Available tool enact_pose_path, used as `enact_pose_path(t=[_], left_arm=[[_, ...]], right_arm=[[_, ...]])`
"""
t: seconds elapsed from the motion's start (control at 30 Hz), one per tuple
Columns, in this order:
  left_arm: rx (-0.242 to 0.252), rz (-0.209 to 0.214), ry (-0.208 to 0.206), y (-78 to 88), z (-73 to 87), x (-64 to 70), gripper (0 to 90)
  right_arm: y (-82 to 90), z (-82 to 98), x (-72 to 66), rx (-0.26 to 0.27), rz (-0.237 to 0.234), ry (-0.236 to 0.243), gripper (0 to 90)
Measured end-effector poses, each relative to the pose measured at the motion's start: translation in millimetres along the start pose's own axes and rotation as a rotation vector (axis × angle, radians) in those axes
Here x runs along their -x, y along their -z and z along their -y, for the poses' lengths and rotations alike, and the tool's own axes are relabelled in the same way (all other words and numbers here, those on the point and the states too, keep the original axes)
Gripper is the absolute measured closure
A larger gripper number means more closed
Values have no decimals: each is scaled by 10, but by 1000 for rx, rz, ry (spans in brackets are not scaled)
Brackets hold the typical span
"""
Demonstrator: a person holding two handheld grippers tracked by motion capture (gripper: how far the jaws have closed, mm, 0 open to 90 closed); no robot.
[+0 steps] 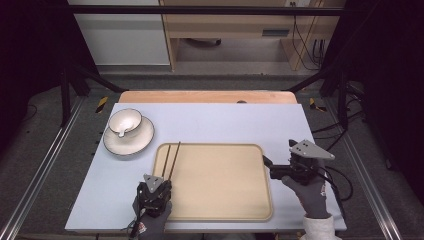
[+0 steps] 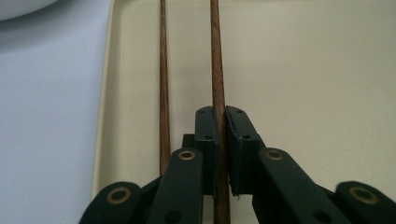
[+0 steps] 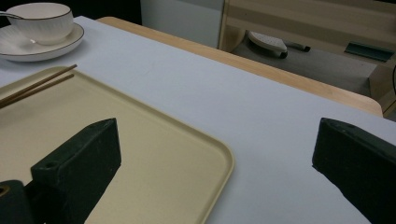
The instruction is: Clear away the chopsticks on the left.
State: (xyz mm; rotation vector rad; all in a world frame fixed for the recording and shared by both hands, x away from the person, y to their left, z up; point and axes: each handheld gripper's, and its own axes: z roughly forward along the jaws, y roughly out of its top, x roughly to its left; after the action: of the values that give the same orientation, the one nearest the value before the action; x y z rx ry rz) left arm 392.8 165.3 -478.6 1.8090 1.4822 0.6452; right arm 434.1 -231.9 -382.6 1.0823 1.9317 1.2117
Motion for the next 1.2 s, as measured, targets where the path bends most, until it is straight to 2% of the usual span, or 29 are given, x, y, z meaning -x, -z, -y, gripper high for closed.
enact_pose_path(t=[0.37, 0.67, 0.83, 0.97, 1.0, 1.07, 1.13, 1.17, 1.2], left_arm=[[-15, -12, -11, -39, 1, 29, 834], [-21, -6, -20, -47, -15, 42, 823], [-24, 3, -24, -41, -29, 32, 785], [-9, 16, -34, -3, -64, 26, 759], [12, 30, -36, 29, -93, 17, 750], [22, 36, -34, 45, -113, 12, 721], [60, 77, -48, 107, -202, -17, 693], [60, 77, -48, 107, -202, -17, 671], [72, 96, -53, 126, -238, -27, 671]], right_arm=[[-4, 3, -5, -5, 3, 8, 13], [-2, 4, -4, -4, 5, 13, 13], [4, 3, -2, -3, 5, 14, 13], [12, 0, 2, -2, 7, 11, 12], [18, -1, 8, 0, 9, 16, 11], [22, -2, 9, 2, 10, 15, 11], [36, -6, 17, 6, 11, 11, 11], [36, -6, 17, 6, 11, 11, 11], [41, -6, 20, 7, 12, 12, 11]])
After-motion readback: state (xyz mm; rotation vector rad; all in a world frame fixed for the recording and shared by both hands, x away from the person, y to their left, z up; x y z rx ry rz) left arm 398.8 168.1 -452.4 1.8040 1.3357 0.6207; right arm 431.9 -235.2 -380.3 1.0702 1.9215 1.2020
